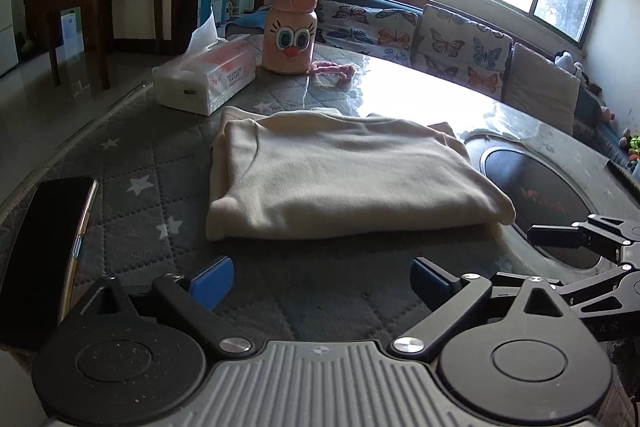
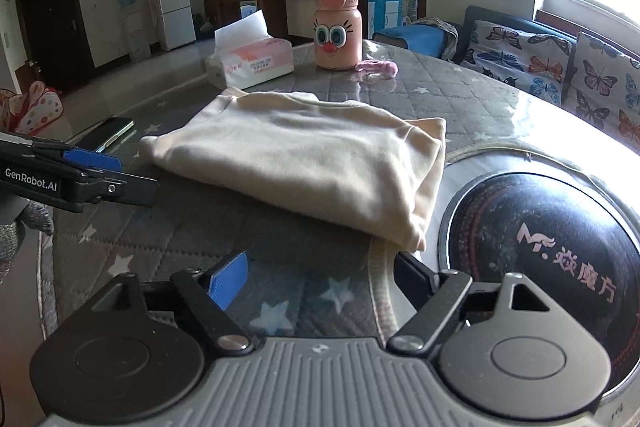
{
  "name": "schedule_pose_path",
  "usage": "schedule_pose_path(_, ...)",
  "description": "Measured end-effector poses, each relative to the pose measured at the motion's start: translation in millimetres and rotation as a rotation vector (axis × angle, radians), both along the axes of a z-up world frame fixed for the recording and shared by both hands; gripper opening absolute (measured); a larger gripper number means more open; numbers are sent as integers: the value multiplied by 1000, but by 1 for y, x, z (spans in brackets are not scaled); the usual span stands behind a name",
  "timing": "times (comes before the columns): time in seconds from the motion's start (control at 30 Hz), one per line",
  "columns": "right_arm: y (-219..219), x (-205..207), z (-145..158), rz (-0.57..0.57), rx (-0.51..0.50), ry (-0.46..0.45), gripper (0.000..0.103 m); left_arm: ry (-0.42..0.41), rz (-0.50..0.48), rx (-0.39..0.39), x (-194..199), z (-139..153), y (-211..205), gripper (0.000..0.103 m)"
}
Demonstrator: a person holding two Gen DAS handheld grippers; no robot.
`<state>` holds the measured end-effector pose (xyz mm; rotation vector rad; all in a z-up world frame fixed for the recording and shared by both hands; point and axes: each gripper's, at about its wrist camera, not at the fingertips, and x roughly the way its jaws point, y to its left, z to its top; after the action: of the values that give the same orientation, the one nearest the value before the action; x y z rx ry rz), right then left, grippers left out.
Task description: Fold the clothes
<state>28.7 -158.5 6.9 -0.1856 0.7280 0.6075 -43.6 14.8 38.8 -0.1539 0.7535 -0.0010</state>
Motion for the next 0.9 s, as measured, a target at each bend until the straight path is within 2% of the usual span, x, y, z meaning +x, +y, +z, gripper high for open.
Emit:
schedule_pose_path(0.27, -4, -10, -1, -23, -20, -17, 96, -7, -5, 38, -9, 3, -14, 103)
schedule_pose_path(0.33, -6, -12, -1, -37, -21, -17, 101, -7, -2, 40, -11, 2, -16, 103)
schedule_pose_path(0.9, -8, -26, -5, -91, -43, -10, 103, -30, 4, 44, -27, 3, -25, 103)
